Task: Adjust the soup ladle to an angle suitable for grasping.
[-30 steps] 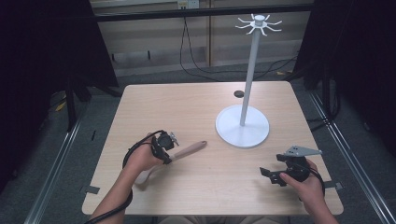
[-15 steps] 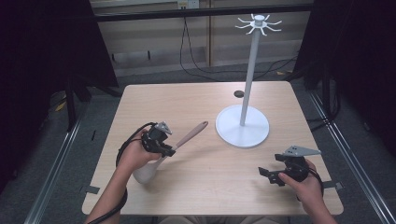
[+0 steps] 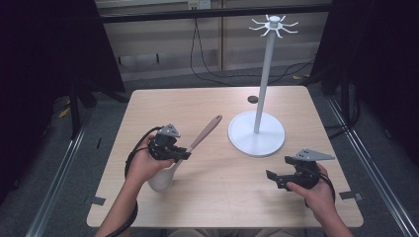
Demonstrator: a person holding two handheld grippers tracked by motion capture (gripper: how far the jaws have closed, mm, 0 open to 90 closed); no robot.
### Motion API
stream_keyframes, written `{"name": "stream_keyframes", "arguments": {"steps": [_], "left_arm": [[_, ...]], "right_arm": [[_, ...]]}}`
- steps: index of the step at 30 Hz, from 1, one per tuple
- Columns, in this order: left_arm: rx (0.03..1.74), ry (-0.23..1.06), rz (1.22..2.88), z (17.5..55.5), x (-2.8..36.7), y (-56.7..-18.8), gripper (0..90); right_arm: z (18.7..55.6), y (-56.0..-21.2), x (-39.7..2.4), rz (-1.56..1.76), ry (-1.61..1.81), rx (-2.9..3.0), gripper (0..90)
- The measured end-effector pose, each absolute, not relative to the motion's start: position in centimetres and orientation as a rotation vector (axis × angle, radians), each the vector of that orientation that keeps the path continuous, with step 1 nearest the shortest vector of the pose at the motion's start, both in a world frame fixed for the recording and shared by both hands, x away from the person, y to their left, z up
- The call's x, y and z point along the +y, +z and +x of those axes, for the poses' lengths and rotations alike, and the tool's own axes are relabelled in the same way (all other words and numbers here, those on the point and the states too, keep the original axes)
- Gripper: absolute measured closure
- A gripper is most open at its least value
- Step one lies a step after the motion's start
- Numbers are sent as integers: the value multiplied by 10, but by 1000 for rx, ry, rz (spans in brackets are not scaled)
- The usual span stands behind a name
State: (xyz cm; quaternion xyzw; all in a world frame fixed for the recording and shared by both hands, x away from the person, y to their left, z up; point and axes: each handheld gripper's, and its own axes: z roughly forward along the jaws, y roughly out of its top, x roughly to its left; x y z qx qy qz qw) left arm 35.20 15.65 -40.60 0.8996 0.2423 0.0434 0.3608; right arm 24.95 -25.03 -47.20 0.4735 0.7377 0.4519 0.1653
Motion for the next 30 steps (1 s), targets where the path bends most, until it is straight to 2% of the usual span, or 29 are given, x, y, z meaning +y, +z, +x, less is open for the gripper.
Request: {"name": "stream_keyframes", "arguments": {"steps": [30], "left_arm": [[578,204,2078,335,104,-392,789]], "right_arm": [[272,-425,-191,1282,1514,2029,204]]}}
